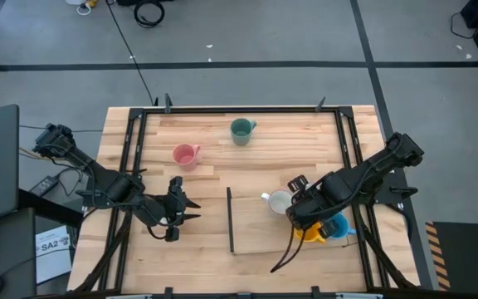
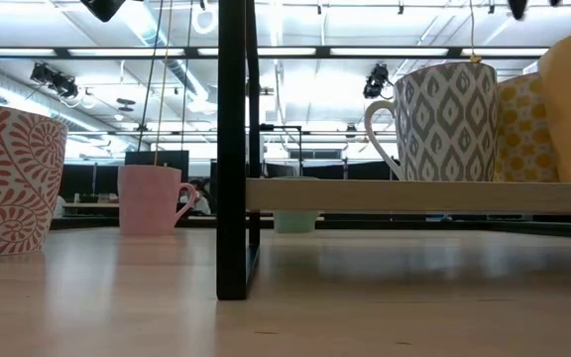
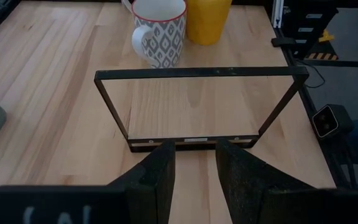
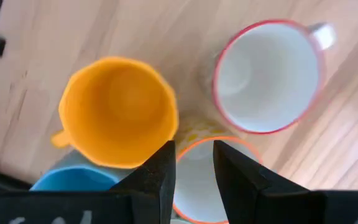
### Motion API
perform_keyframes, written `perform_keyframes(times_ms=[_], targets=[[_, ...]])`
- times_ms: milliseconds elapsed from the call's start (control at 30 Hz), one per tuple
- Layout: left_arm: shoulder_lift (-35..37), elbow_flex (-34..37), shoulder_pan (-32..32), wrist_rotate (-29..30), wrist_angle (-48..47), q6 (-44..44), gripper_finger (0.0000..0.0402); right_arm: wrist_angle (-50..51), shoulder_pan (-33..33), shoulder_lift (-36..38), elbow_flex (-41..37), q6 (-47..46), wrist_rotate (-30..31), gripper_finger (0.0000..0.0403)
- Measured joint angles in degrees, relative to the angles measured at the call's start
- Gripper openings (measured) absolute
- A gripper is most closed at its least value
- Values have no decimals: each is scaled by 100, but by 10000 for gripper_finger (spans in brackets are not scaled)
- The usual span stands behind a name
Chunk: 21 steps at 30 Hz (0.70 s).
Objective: Place coffee mugs
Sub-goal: Put the green mug on the shelf
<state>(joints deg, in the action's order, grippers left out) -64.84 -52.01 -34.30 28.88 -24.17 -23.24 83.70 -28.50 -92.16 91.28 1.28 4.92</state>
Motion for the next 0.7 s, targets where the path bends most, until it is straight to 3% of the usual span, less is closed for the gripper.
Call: perform_keyframes(times_ms=[133,367,500,700], targets=[[0,0,0,1,20,0,123,-70,296,1,364,2,146,114],[0,0,3,1,21,0,123,-801,1178,2,695,501,1215,114],[0,0,112,135,27,0,123,-1627,1886,-5,698,1072,1123,114],[0,0,646,248,29,40,123,-2639,2924,-105,700,1670,511,114]])
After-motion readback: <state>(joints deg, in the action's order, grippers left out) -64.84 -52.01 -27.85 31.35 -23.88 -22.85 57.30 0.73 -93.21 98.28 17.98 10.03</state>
